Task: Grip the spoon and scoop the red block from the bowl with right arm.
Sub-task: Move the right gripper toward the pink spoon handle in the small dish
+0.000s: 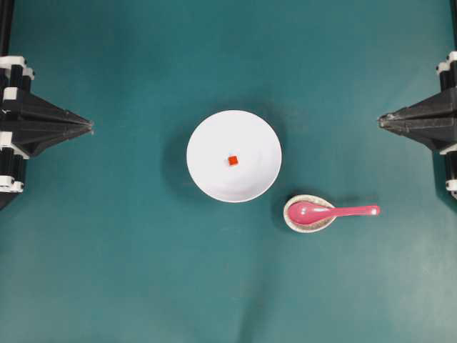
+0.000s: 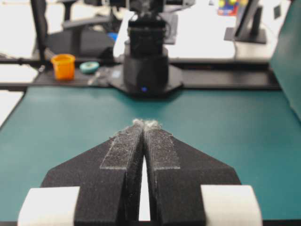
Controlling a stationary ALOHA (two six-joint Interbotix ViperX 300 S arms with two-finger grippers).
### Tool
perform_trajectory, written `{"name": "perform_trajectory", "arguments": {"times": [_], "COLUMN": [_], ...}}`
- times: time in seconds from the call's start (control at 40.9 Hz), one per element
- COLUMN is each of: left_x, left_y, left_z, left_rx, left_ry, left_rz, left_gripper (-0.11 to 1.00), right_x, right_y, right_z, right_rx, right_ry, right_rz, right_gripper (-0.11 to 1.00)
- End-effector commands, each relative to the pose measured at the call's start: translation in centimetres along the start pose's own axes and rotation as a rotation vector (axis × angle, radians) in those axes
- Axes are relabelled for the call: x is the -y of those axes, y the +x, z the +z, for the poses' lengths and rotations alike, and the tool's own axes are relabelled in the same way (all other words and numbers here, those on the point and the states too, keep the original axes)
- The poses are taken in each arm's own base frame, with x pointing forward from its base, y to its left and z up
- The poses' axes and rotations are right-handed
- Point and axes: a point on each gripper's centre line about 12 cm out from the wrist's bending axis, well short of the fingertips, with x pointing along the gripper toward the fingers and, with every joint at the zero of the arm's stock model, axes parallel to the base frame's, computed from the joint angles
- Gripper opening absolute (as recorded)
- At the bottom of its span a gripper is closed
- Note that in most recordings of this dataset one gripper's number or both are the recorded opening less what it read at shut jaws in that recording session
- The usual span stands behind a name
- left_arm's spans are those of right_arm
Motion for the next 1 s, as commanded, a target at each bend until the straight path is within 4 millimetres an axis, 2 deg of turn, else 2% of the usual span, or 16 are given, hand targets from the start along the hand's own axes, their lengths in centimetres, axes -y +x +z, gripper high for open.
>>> {"name": "perform_trajectory", "arguments": {"times": [0.0, 0.024, 0.391, 0.612, 0.66, 0.783, 0.832, 0.881, 0.978], "left_x": [0.2, 0.1, 0.1, 0.1, 0.1, 0.1, 0.1, 0.1, 0.1], "left_y": [0.4, 0.5, 0.6, 0.5, 0.6, 0.5, 0.6, 0.5, 0.5], "left_z": [0.6, 0.6, 0.6, 0.6, 0.6, 0.6, 0.7, 0.6, 0.6], "left_rx": [-0.009, -0.026, -0.049, -0.052, -0.052, -0.052, -0.051, -0.052, -0.051], "left_ry": [0.010, 0.006, 0.007, 0.004, 0.004, 0.003, 0.004, 0.004, 0.004], "left_rz": [-0.009, -0.007, -0.007, -0.007, -0.007, -0.008, -0.007, -0.007, -0.007], "left_gripper": [0.00, 0.00, 0.00, 0.00, 0.00, 0.00, 0.00, 0.00, 0.00], "right_x": [-0.1, -0.1, -0.6, -1.8, -2.0, -3.2, -3.8, -4.4, -5.1], "right_y": [0.3, 0.5, 1.3, 1.2, 1.1, 0.9, 0.8, 0.7, 0.3], "right_z": [-0.1, -0.9, -3.9, -7.7, -8.8, -10.8, -11.6, -12.4, -14.3], "right_rx": [-0.009, -0.060, -0.184, -0.230, -0.238, -0.254, -0.259, -0.263, -0.297], "right_ry": [0.008, 0.025, 0.084, 0.197, 0.241, 0.286, 0.295, 0.300, 0.300], "right_rz": [0.006, 0.004, 0.019, 0.044, 0.041, 0.071, 0.085, 0.097, 0.104], "right_gripper": [0.00, 0.00, 0.00, 0.01, 0.07, 0.42, 0.52, 0.54, 0.51]}}
